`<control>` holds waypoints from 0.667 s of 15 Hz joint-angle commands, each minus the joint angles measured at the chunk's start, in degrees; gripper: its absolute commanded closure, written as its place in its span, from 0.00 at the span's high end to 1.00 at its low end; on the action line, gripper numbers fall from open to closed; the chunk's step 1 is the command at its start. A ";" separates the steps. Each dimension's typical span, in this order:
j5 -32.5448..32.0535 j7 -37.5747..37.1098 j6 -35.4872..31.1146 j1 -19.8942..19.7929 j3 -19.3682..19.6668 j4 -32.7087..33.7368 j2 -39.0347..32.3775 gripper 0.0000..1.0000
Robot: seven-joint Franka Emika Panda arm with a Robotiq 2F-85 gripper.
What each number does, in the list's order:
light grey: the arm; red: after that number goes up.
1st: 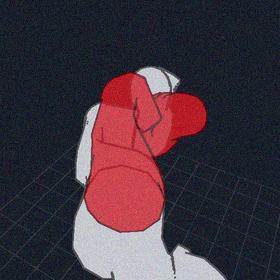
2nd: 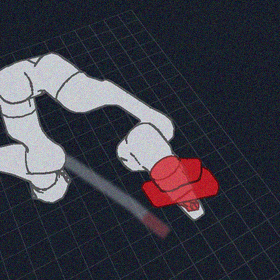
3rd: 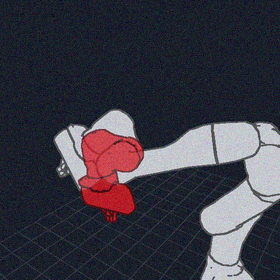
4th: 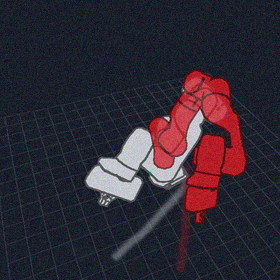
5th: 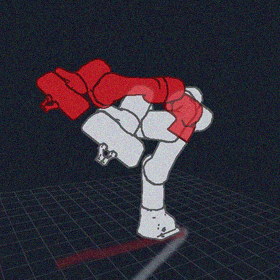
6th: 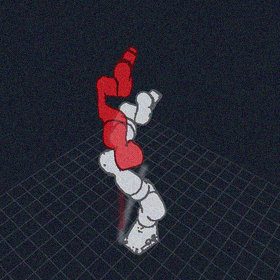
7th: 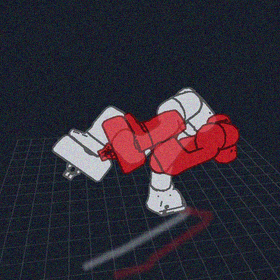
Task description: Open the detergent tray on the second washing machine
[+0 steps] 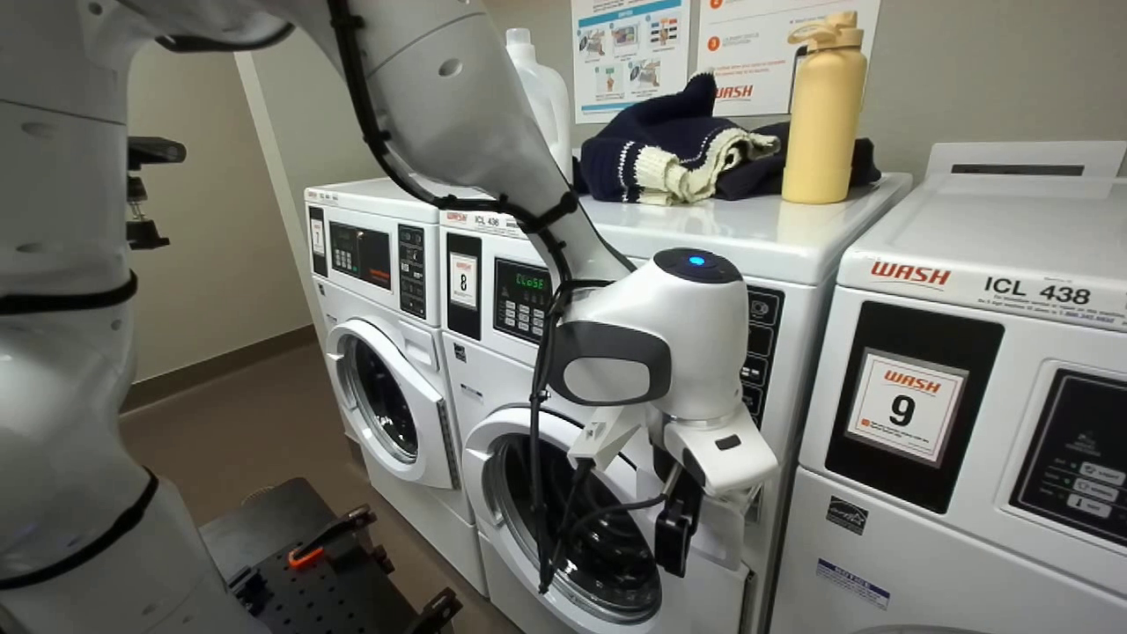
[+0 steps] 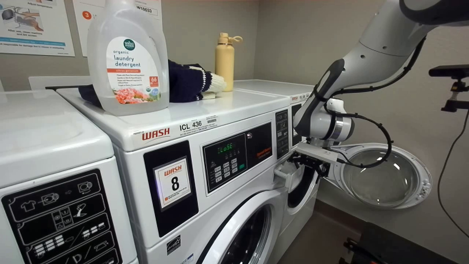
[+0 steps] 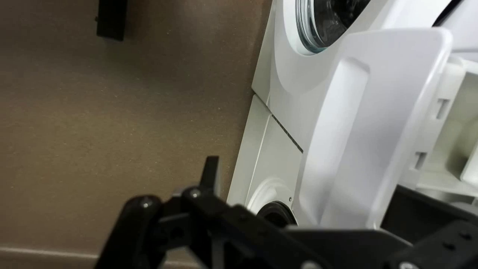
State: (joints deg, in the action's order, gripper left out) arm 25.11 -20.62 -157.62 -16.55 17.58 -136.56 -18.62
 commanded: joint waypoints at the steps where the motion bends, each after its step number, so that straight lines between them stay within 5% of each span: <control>1: -4.71 -3.54 2.28 0.86 2.83 -2.40 1.05 1.00; 10: -13.57 -9.79 6.54 2.82 6.92 -4.03 3.47 1.00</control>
State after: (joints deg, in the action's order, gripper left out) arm 14.95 -27.82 -152.99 -14.16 22.23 -138.32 -16.68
